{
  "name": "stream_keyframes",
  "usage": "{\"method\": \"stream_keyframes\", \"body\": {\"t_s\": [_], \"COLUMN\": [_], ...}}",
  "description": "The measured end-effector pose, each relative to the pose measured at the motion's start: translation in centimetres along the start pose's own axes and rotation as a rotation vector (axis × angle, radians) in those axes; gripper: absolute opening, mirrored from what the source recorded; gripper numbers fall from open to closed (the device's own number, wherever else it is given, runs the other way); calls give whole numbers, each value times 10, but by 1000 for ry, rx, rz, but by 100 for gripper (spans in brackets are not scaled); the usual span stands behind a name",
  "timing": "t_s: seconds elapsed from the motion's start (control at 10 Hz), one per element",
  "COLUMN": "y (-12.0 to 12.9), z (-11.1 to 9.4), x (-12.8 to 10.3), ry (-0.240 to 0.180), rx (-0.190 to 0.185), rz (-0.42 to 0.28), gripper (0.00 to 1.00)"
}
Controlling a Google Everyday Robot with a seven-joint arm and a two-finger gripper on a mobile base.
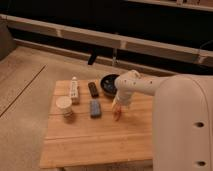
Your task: Place the pepper on the white sponge
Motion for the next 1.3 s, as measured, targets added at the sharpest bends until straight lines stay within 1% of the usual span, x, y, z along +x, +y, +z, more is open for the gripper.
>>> {"method": "stream_keyframes", "body": {"t_s": [0.1, 0.3, 0.4, 0.5, 0.6, 0.7, 0.8, 0.9, 1.1, 1.3], "y": [2, 9, 11, 12, 11, 5, 8, 14, 18, 29], "z": [6, 15, 17, 17, 17, 15, 13, 11, 3, -15], "x": [-1, -2, -4, -7, -8, -12, -12, -11, -12, -15], "ry": [16, 48, 53, 55, 54, 48, 46, 44, 32, -4], "rx": [-4, -15, -21, -25, -26, -22, -27, -33, -41, -63], "rz": [-6, -38, -43, -48, -47, -42, -45, -53, -59, -73], "gripper": [63, 45, 37, 24, 17, 5, 0, 0, 0, 0]}}
